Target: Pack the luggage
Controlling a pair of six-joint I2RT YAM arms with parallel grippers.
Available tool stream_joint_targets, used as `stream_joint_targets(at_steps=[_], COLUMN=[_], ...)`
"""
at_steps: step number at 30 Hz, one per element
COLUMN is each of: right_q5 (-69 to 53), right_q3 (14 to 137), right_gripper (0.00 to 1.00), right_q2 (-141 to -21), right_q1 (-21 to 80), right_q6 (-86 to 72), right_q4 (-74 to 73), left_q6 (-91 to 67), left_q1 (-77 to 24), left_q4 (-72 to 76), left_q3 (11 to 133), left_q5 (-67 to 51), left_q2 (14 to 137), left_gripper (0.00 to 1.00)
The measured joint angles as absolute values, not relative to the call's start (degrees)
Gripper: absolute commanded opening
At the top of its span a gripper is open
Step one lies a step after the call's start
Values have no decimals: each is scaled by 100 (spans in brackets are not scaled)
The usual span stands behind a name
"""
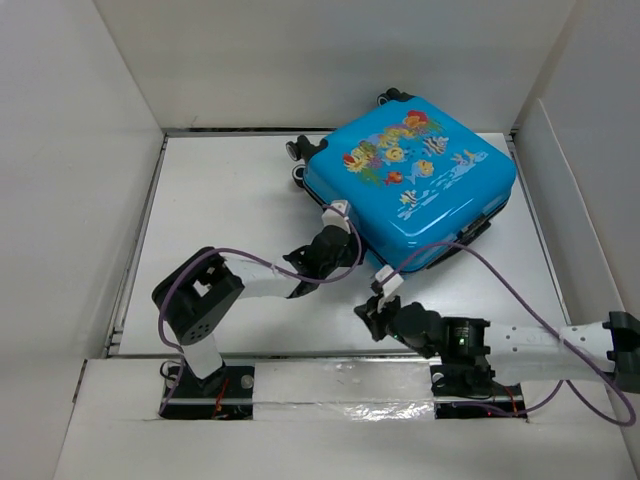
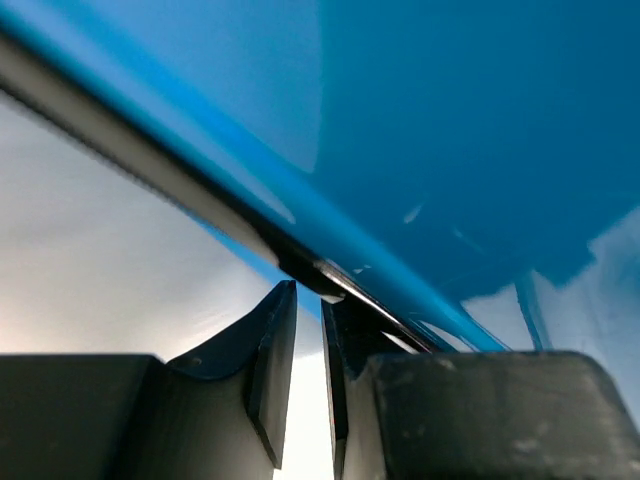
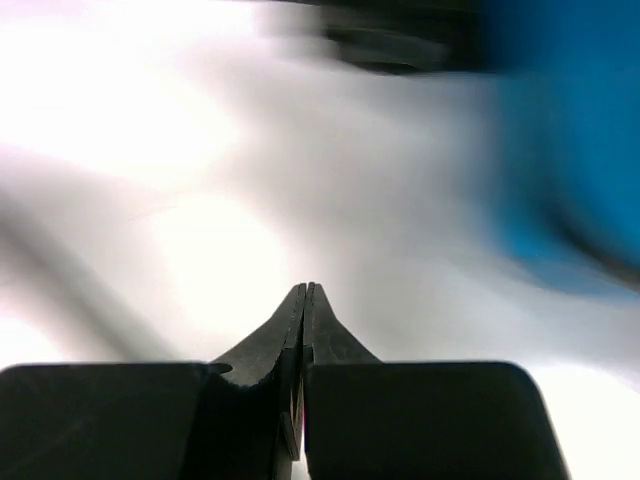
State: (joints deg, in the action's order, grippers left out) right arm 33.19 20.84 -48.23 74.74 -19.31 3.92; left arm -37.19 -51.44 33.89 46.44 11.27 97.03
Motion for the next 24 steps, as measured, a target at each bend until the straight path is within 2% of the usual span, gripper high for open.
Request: stream_joint_targets(at_steps=[3,7,11,14,17,18,20,21,24], right_q5=[2840,2886,3072,3212,3389,3479,3656,3769,3997], right_q3=[2613,3063,3479,3382,2810,2545,2121,1979,1892], right_gripper=[0,0,0,0,0,0,0,0,0], right_q2=[-5229,-5695,-6149,-5964,-5273,-4956,-4372,-4115,-3575], right_q1=[7865,7870,7874,7942,7996,7996,7996,7994,7975], right_q6=[-1944,-1914,-1778,-1892,-2198,-2300,-2510,-2602,-2729], right_q4=[576,1041,1551,1555,1490,1441,1164,945,373], left_q6=[-3645,-3680,-3953,-4123,-4270,-4327,-4475,-4543,-4797], left_q1=[-5343,-5437,-5148,-4681,-4097,-3894,-3489,-3330,-2687], left_q4=[3310,3509,3931,4204,4215,4200,4187,4193,4047], left_q3=[4974,5124,4901,4381,3922,3839,3830,3850,4152], left_q5=[1011,604,5,-84,10,80,169,191,150], left_q2=[9931,10055,10029,9762,9157,8919,8514,8372,8219], left_gripper=[14,14,16,20,35,46,58,69,77])
